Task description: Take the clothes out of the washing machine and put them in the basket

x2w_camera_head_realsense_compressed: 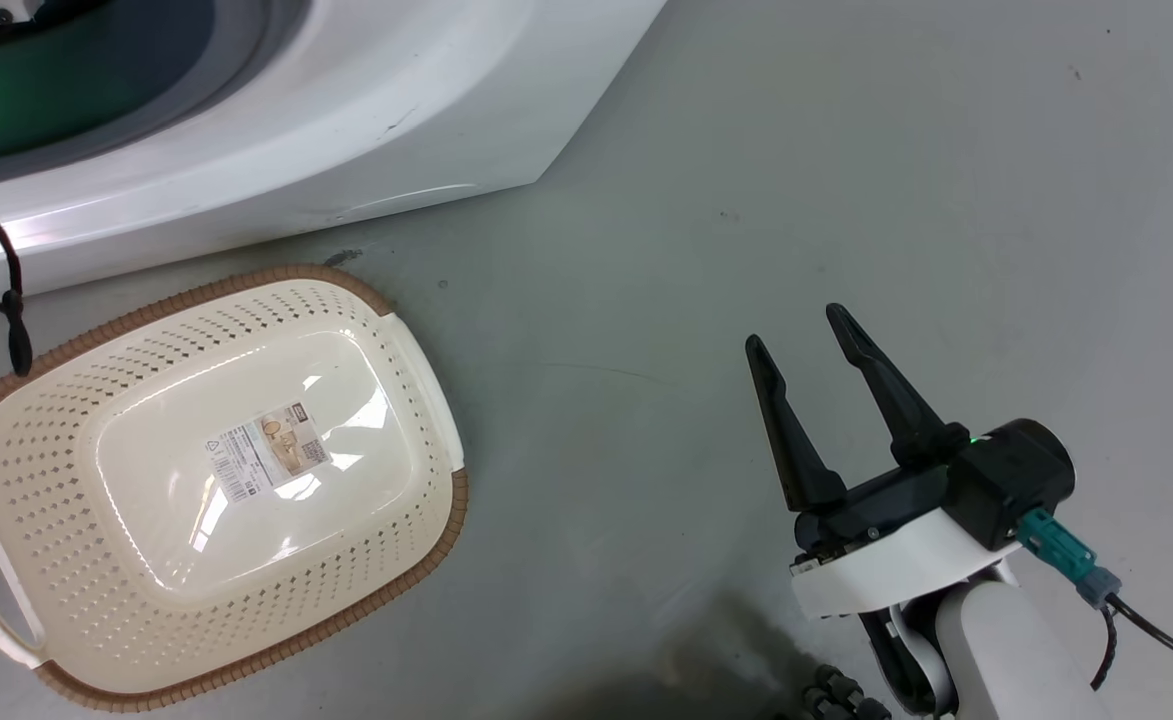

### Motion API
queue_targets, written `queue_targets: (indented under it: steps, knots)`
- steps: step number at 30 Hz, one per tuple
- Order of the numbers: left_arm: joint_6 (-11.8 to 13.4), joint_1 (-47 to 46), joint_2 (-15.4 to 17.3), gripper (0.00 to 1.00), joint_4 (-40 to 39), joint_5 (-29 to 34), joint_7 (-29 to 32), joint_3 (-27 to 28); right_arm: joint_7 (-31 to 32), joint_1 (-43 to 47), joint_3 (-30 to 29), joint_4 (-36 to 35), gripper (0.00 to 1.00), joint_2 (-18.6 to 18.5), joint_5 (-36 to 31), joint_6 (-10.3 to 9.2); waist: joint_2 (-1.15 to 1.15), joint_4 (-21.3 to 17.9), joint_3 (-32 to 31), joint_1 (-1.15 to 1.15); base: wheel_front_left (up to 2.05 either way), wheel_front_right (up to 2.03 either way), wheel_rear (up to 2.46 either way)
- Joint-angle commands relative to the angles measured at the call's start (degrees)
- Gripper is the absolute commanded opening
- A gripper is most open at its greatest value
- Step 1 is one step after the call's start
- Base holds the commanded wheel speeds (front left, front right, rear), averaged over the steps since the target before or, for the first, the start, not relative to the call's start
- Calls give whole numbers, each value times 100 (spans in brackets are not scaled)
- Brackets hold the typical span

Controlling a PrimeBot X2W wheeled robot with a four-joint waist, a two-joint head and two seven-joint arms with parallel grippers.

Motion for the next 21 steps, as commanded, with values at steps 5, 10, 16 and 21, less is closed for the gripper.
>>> queue_targets:
  steps: [5,10,16,21]
  knots:
    - [103,160,37,0,0,-75,-62,9,-41,-145,23,45,100,7,87,-2,0,-31,-52,-1,0,0,0]
    - [211,345,74,0,-301,-60,-788,-20,-48,-166,-16,109,100,6,98,-2,0,-18,-194,-1,0,0,0]
    - [190,899,-19,0,-580,-185,-2090,55,-50,-151,-137,176,100,6,68,-2,0,60,-531,-1,0,0,0]
    - [101,1410,-193,0,-633,-298,-3067,61,-51,-29,-254,193,100,6,61,-2,0,192,-889,-1,0,0,0]
